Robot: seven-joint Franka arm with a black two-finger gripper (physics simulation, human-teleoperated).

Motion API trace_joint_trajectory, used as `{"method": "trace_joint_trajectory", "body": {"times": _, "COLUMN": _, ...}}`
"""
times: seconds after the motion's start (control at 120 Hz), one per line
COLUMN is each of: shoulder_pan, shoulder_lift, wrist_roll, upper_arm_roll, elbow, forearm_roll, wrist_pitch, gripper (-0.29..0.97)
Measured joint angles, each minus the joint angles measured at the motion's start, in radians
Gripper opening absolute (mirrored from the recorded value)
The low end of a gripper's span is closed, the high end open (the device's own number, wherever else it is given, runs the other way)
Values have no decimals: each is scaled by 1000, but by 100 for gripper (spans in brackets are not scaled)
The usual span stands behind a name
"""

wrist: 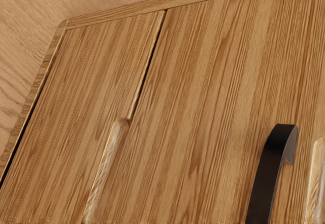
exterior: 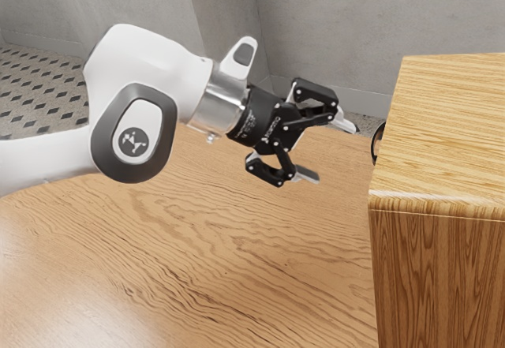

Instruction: Pull the drawer handle with one arm to open the drawer

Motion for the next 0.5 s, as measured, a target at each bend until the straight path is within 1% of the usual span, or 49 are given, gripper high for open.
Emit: {"method": "trace_joint_trajectory", "body": {"times": 0.5, "shoulder_pan": -39, "shoulder_lift": -6, "wrist_roll": -1, "upper_arm_roll": -6, "elbow": -39, "forearm_roll": 2, "wrist_pitch": 62, "gripper": 67}}
